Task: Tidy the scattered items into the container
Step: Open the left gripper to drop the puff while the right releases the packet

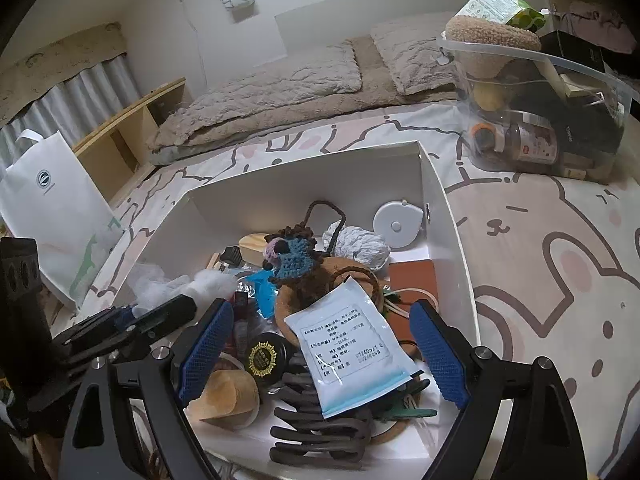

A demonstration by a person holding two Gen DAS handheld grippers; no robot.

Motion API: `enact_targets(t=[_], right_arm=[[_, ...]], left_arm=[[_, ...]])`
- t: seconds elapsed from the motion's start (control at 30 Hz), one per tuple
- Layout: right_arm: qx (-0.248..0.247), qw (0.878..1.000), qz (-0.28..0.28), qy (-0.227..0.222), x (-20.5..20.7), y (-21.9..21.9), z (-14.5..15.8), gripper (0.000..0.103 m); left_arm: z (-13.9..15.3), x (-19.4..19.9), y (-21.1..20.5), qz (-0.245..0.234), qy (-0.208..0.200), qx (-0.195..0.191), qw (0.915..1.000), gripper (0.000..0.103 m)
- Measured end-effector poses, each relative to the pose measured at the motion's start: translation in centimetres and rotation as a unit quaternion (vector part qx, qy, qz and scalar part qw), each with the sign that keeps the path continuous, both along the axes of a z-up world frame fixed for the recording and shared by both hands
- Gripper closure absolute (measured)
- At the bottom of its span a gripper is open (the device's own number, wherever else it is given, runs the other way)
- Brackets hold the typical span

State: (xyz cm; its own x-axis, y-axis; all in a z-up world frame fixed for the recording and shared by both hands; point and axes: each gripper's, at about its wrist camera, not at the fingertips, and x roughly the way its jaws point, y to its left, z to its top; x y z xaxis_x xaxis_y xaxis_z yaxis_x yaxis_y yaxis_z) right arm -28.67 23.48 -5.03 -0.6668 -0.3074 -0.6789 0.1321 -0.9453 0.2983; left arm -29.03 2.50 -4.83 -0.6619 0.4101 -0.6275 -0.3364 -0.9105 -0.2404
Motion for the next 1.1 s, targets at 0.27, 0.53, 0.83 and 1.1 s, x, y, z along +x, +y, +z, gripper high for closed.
enact_targets(t=[0.27, 0.53, 0.83, 1.1], right_arm=[[-0.001, 1.0, 0.015, 0.007, 0.2, -0.7, 0.1, 0.013], [-0.016, 0.999, 0.028, 0.011, 0.5, -0.9, 0.4, 0.013], [-0.031, 0.999, 0.031, 0.025, 1.1, -0.7, 1.1, 0.0], [-0.023, 0.999, 0.024, 0.041, 1.6, -0.7, 1.4, 0.0]], left_arm=[[-0.2, 0.3, 1.6, -0.016, -0.005, -0.004, 0.9999, 0.073], [-0.6, 0.3, 1.3, 0.016, -0.004, -0.005, 0.9999, 0.014], [-0.5, 0.2, 0.9, 0.027, -0.008, -0.004, 0.9996, 0.009], [-0.1, 0.3, 0.5, 0.036, -0.002, 0.0, 0.9994, 0.0]])
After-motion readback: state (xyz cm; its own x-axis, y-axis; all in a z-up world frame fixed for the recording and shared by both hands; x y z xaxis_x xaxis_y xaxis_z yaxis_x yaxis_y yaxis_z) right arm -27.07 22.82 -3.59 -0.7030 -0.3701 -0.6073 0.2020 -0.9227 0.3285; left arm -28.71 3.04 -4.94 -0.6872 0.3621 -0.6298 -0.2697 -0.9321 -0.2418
